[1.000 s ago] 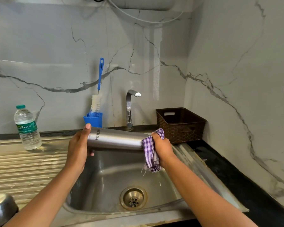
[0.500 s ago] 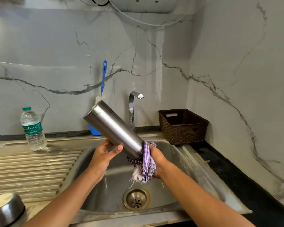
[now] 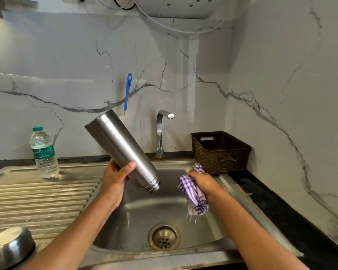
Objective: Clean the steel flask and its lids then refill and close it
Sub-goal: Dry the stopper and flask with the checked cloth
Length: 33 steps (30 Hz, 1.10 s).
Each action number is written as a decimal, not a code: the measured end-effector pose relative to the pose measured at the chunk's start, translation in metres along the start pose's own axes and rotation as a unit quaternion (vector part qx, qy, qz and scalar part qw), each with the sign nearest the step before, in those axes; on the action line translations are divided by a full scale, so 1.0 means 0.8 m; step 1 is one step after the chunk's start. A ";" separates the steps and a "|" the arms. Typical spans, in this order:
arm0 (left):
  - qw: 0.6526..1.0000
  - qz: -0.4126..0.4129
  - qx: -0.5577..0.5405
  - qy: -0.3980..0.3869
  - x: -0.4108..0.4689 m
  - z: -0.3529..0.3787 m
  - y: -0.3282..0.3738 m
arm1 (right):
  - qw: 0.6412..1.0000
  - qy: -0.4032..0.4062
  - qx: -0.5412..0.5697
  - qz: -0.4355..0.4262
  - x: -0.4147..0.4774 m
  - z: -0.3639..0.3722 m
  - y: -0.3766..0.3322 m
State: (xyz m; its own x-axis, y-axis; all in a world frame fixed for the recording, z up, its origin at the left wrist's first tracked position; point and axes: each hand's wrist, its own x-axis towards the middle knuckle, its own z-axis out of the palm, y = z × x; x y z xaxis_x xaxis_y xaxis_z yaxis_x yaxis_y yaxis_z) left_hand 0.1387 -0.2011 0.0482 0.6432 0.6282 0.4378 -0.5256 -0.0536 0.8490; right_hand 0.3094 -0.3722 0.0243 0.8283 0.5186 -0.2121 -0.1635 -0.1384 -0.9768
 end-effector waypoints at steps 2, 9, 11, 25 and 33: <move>0.999 -0.002 0.037 0.007 0.005 -0.008 0.001 | 0.999 0.028 0.027 0.004 0.000 -0.015 -0.007; 0.945 -0.020 0.327 0.009 0.007 -0.019 0.001 | 0.951 0.200 0.068 -0.225 -0.014 -0.020 -0.038; 0.925 -0.026 0.379 0.000 0.006 -0.017 0.001 | 0.896 0.231 -0.007 -0.378 -0.032 -0.013 -0.044; 0.831 0.026 0.551 -0.071 -0.006 0.007 0.005 | 0.580 0.123 -0.492 -0.637 -0.018 0.033 -0.025; 0.634 0.199 0.739 -0.110 -0.005 0.003 0.013 | 0.608 0.173 -0.482 -0.607 -0.018 0.019 -0.036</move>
State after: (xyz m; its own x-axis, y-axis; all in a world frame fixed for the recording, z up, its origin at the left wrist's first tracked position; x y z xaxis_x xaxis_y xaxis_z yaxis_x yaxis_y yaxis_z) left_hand 0.1321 -0.2058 0.0557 0.7711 0.2221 0.5967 0.3210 -0.9450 -0.0632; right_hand 0.2936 -0.3628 0.0546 0.1169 0.5468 0.8291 0.9326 -0.3475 0.0977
